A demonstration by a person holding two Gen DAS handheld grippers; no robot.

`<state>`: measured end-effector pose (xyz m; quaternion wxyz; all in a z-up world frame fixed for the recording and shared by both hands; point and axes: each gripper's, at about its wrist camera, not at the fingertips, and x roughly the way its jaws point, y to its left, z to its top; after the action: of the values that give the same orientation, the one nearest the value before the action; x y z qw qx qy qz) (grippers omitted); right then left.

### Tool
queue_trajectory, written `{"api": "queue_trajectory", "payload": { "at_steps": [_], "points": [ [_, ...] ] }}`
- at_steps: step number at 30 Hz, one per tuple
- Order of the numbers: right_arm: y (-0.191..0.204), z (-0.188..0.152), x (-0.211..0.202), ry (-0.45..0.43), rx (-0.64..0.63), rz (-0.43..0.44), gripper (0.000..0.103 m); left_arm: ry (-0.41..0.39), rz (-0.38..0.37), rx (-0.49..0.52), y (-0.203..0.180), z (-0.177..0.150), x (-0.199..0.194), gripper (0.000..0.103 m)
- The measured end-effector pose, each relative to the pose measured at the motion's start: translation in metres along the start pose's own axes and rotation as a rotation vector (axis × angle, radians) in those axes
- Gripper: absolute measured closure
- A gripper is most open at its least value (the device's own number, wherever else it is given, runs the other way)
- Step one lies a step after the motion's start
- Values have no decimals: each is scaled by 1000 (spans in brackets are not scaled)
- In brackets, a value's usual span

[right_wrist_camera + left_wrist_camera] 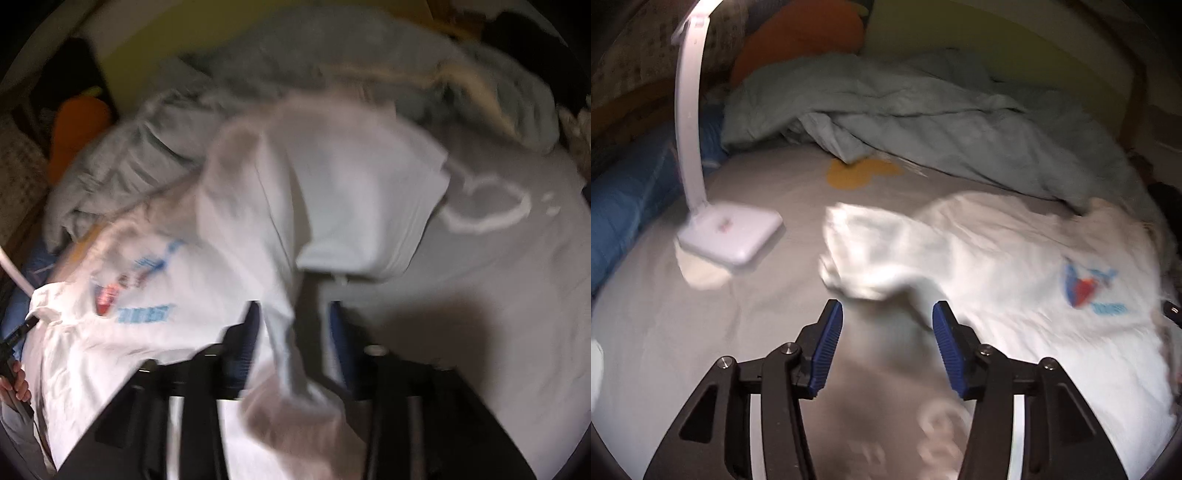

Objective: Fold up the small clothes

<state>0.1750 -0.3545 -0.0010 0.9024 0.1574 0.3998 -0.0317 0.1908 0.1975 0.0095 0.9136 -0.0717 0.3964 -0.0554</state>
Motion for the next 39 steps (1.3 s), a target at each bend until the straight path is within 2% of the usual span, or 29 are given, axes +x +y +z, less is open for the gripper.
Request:
{"api": "queue_trajectory", "payload": {
  "at_steps": [2,4,7,9,11,12,13,15,16,17,18,19,21,22,24,26,28,29,31,33,34,36,37,38,39],
  "points": [
    [-2,1,-14,-15,-4,16,53,59,-119,-41,-5,-10,-2,53],
    [-8,2,-27,-25,12,24,53,149,-182,-87,-14,-19,9,53],
    [-33,-4,-32,22,70,60,53,243,-236,-171,-18,-31,38,56],
    [-46,-6,-19,66,119,111,53,220,-204,-158,-23,-35,45,70],
    [-55,-12,-7,78,141,142,54,165,-171,-71,-37,-36,43,76],
    [-55,-12,3,72,147,143,55,150,-178,-56,-43,-35,43,76],
    [-53,-11,11,75,145,161,56,145,-216,-76,-45,-33,46,76],
    [-44,-5,26,77,135,236,60,138,-322,-183,-37,-28,53,74],
    [-38,-3,31,76,123,248,61,137,-352,-237,-33,-24,58,72],
    [-32,0,38,88,99,227,68,147,-350,-274,-31,-20,67,74],
    [-27,1,47,109,76,189,84,165,-327,-280,-32,-15,76,82],
    [-22,1,57,127,57,143,96,177,-297,-263,-34,-10,84,100],
    [-19,0,59,82,64,111,97,150,-245,-214,-40,0,85,100],
    [-18,3,53,39,67,89,98,107,-222,-199,-42,6,77,100],
    [-10,15,28,-76,28,57,98,2,-232,-181,-44,18,52,100],
    [2,28,-3,-183,-22,68,99,-92,-210,-153,-48,29,30,100],
    [9,37,-18,-248,-41,60,99,-158,-134,-113,-53,37,19,99],
    [12,41,-16,-277,-62,24,99,-179,-86,-98,-54,41,21,99],
    [9,50,6,-247,-61,-2,99,-155,-29,-82,-57,51,41,99],
    [9,60,35,-210,-58,-40,99,-129,61,-38,-63,62,66,99],
    [9,64,44,-206,-66,-70,97,-113,109,17,-72,67,80,99],
    [17,71,65,-162,-110,-125,85,-16,148,69,-78,70,101,94],
    [18,70,66,-145,-123,-142,85,-4,128,56,-78,66,98,94],
    [24,69,61,-137,-143,-159,77,-23,93,57,-77,61,87,91],
    [26,64,50,-149,-163,-179,63,-57,79,81,-77,53,73,84]
  ]
}}
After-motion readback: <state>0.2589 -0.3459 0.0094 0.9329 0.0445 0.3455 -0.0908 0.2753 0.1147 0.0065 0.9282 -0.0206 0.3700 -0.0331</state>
